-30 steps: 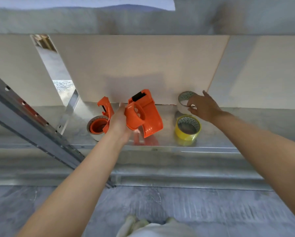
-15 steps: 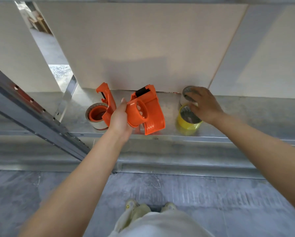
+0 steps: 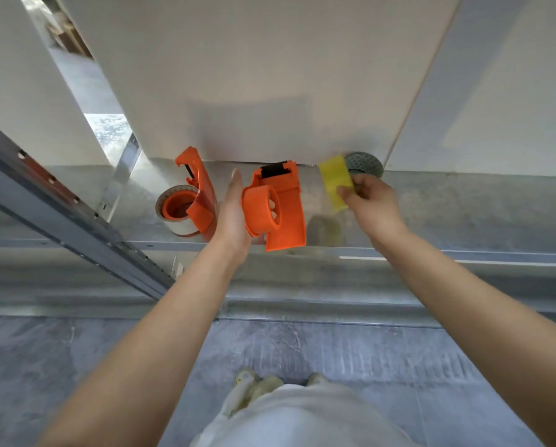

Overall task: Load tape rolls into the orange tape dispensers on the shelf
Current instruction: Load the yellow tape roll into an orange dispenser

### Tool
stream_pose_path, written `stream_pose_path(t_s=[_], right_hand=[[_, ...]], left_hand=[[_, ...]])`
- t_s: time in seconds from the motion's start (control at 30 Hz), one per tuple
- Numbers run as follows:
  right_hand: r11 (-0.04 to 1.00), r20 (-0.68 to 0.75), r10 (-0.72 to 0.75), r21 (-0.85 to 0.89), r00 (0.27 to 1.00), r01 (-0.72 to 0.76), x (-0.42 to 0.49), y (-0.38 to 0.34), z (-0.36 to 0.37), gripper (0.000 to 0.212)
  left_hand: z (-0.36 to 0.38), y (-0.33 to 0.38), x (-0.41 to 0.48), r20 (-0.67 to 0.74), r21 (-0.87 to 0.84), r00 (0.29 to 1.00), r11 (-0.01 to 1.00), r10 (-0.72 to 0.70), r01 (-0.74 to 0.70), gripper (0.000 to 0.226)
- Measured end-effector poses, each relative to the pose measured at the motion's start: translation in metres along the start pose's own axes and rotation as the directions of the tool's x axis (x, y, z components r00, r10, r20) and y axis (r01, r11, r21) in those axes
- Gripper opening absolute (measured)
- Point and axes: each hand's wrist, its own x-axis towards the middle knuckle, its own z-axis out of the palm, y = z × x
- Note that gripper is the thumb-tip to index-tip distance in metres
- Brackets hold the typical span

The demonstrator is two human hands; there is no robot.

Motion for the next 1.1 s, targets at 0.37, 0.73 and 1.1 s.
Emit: stream_pose_path(t_s=[0.37,0.73,1.1], right_hand=[[0.965,0.352,-0.184,0.243,0.918,0.1,-0.047,-0.026,0.038,0.028],[0.847,0.373,-0.41,-0.183,0.832,0.499,-0.06,-0.025,0.046,0.026],[0.675,0.672,0.234,0.408,0.703,-0.615,-0.05,-0.035,0.052,0.035]], left_hand=[[0.024,0.005,-0.014,0.036,0.009,0.99,0.991,0.136,-0.136,0.072],[0.018,0.012,-0.04,0.033,0.236,0.947,0.918,0.32,-0.318,0.02],[0.019,0.014,-0.057,0.199,0.384,0.89,0.803,0.411,-0.457,0.024]])
